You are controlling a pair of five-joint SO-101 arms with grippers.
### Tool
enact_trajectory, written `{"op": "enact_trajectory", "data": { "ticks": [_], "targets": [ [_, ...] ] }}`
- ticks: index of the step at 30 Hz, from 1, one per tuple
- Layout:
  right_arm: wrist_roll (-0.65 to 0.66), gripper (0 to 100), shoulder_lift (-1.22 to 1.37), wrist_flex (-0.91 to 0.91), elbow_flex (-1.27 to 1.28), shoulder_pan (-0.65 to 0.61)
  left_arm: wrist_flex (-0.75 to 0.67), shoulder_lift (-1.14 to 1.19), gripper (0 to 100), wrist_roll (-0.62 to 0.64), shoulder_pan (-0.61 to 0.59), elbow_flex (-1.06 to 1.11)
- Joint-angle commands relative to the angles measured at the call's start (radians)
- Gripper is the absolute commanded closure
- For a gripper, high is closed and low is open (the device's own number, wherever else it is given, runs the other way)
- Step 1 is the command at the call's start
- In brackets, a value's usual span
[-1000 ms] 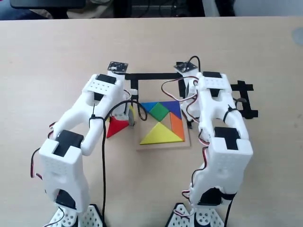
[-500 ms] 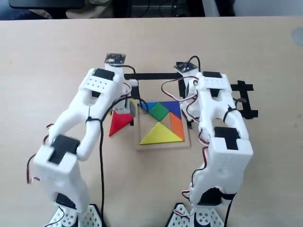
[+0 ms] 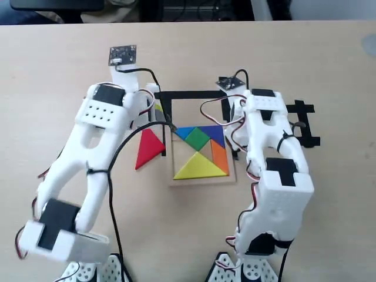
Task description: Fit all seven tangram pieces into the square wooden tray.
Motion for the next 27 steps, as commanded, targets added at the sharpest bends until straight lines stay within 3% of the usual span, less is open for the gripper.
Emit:
{"op": "enact_trajectory", "data": {
  "ticks": [1, 10, 15, 19, 24, 27],
  "targets": [
    [0.012, 98.8, 0.002, 0.014, 0.007, -0.021, 0.084, -0.199, 70, 0.012, -0.007, -0.094],
    [0.005, 98.8, 0.002, 0.014, 0.007, -0.021, 0.304, -0.523, 70, 0.077, -0.053, -0.177],
    [0.003, 98.8, 0.002, 0.014, 0.007, -0.021, 0.272, -0.575, 70, 0.089, -0.002, -0.188],
    [0.003, 98.8, 0.002, 0.014, 0.007, -0.021, 0.167, -0.605, 71, 0.083, -0.013, -0.182],
    [0.003, 98.8, 0.002, 0.014, 0.007, -0.021, 0.181, -0.658, 84, 0.037, -0.019, -0.189],
    [0.003, 98.8, 0.002, 0.014, 0.007, -0.021, 0.176, -0.704, 88, 0.147, -0.015, -0.137]
  ]
}}
